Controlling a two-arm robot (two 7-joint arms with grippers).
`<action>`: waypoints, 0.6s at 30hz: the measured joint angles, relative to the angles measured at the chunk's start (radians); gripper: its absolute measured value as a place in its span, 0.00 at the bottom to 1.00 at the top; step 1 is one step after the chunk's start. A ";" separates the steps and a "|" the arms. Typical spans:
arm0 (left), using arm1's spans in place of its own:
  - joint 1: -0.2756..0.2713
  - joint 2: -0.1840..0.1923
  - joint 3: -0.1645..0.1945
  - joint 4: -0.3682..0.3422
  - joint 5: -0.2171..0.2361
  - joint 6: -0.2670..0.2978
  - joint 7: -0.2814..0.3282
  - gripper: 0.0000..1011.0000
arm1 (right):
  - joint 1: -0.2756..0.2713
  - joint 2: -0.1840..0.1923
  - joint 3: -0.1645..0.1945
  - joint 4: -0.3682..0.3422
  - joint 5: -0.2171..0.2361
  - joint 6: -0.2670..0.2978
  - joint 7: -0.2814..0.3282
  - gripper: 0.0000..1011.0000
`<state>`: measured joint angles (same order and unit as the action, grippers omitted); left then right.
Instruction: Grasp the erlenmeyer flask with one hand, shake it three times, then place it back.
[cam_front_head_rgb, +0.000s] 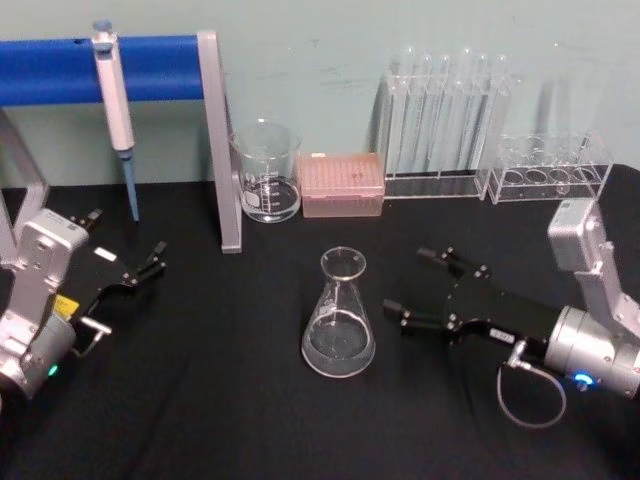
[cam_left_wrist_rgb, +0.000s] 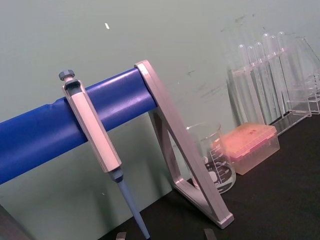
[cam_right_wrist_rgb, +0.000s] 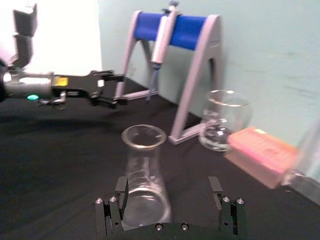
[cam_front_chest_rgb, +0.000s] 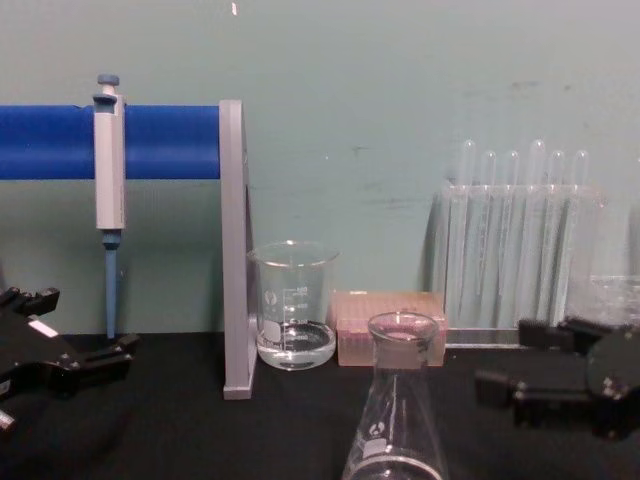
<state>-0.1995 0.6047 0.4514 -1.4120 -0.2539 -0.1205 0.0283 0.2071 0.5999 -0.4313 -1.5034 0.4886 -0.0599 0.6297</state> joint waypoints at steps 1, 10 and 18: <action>0.000 0.000 0.000 0.000 0.000 0.000 0.000 0.99 | -0.001 0.001 0.006 -0.001 0.000 -0.002 -0.006 0.99; 0.000 0.000 0.000 0.000 0.000 0.000 0.000 0.99 | -0.008 -0.037 0.077 -0.003 -0.011 -0.018 -0.127 0.99; 0.000 0.000 0.000 0.000 0.000 0.000 0.000 0.99 | -0.009 -0.148 0.130 0.026 -0.055 -0.021 -0.313 0.99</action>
<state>-0.1995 0.6047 0.4514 -1.4120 -0.2539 -0.1205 0.0283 0.1979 0.4517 -0.3008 -1.4773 0.4334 -0.0811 0.3171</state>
